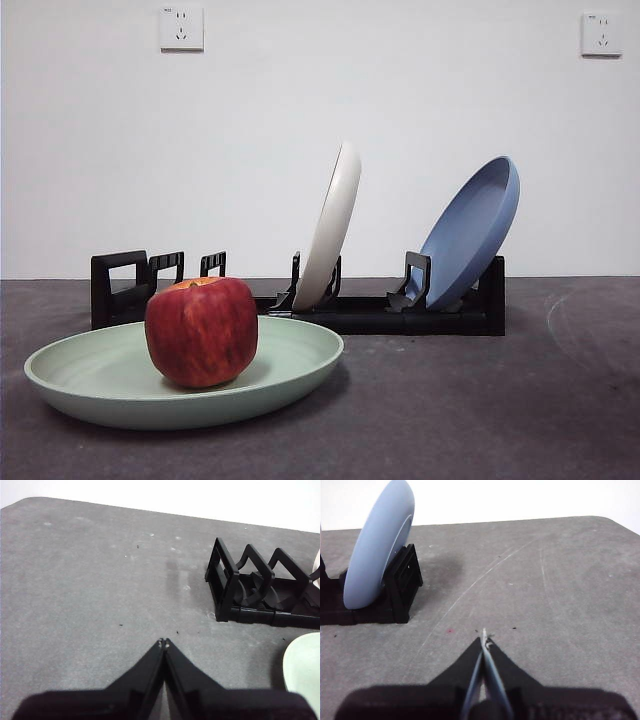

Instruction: Take the green plate from the plate rack,put the plate on the table,take the apple from the table,put the apple in the plate

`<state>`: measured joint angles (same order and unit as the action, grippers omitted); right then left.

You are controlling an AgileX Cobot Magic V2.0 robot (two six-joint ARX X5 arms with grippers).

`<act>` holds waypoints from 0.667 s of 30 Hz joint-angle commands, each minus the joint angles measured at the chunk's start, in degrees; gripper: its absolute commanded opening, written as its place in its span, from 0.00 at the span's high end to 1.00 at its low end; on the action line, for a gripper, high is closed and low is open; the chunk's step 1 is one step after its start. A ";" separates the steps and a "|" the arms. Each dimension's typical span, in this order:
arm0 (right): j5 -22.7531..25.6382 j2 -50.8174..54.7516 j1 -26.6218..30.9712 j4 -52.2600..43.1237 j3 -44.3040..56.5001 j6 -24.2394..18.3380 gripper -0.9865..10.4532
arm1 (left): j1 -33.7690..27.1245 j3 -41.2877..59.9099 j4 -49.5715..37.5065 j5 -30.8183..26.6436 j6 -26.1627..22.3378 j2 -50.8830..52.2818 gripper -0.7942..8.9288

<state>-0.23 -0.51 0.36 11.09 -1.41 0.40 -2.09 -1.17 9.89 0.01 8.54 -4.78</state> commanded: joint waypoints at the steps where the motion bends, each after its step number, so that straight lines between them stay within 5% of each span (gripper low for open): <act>1: 0.04 0.07 0.02 -0.31 0.59 -0.44 0.91 | -0.17 0.59 -0.39 0.17 -0.85 -0.11 0.92; 4: -0.24 0.02 0.02 -0.50 0.57 3.10 0.91 | -0.17 0.59 -0.39 0.17 -0.87 -0.11 0.92; 20: 0.48 0.00 0.02 -0.50 0.57 3.02 0.91 | -0.17 0.59 -0.42 0.17 -0.87 -0.11 0.92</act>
<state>0.03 -0.51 0.36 11.05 -1.41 2.81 -2.09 -1.17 9.89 0.01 8.54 -4.86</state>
